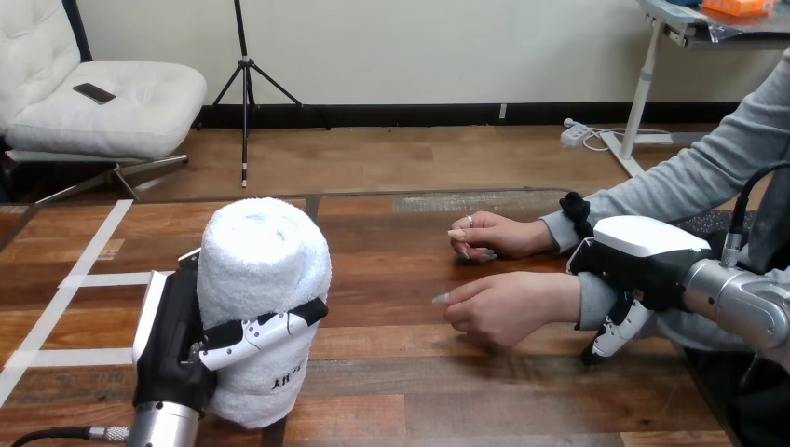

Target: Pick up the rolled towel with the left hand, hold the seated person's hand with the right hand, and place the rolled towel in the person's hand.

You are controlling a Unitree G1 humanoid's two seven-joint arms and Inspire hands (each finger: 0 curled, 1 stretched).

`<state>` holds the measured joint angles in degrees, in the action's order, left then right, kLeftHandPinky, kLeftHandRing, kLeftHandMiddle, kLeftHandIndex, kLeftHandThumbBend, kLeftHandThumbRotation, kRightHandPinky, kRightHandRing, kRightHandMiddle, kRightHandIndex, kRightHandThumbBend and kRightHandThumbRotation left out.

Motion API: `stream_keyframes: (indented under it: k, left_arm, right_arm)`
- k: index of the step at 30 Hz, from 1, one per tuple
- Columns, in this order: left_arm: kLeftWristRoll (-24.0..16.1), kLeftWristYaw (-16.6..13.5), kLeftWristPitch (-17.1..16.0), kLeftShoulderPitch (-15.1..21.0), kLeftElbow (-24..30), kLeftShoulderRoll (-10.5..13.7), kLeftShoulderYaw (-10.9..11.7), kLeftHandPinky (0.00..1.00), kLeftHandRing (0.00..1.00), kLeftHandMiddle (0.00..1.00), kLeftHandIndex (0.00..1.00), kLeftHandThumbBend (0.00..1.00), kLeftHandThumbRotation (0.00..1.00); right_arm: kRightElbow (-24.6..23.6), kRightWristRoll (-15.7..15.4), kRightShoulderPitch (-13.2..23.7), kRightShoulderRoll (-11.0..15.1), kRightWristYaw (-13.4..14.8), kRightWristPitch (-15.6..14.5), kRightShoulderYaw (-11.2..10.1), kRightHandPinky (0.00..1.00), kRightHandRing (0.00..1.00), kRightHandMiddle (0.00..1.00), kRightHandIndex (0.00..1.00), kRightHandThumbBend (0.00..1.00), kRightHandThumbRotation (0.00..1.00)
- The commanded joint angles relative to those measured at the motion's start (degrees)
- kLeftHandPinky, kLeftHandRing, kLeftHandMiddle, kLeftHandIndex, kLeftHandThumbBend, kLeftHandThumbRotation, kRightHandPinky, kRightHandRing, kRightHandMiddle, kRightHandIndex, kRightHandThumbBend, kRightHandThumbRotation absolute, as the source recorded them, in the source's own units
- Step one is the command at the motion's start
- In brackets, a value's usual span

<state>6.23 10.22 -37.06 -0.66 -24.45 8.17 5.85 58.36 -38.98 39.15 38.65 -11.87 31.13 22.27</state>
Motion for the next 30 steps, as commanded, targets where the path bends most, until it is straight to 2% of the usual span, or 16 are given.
stream_keyframes:
  k: [1, 11, 30]
  left_arm:
    - [0.5, -0.1, -1.7, 2.2, 3.8, 0.5, 1.0, 0.25, 0.3, 0.36, 0.39, 0.58, 0.0]
    - [0.6, -0.1, -1.6, 2.2, 3.8, 0.5, 1.0, 0.25, 0.3, 0.36, 0.39, 0.58, 0.0]
    - [0.0, -0.4, -1.8, 2.0, 4.0, 0.7, 1.0, 0.26, 0.31, 0.36, 0.39, 0.58, 0.0]
  right_arm:
    - [-0.3, 0.3, 4.5, 0.6, 1.4, 0.4, -0.2, 0.21, 0.27, 0.34, 0.36, 0.83, 0.12]
    - [0.0, 1.0, 4.5, 0.4, 1.2, 0.4, -0.6, 0.21, 0.26, 0.33, 0.34, 0.75, 0.11]
    - [0.4, 3.9, 4.2, 0.2, 0.4, 1.7, -1.4, 0.28, 0.32, 0.38, 0.37, 0.65, 0.06]
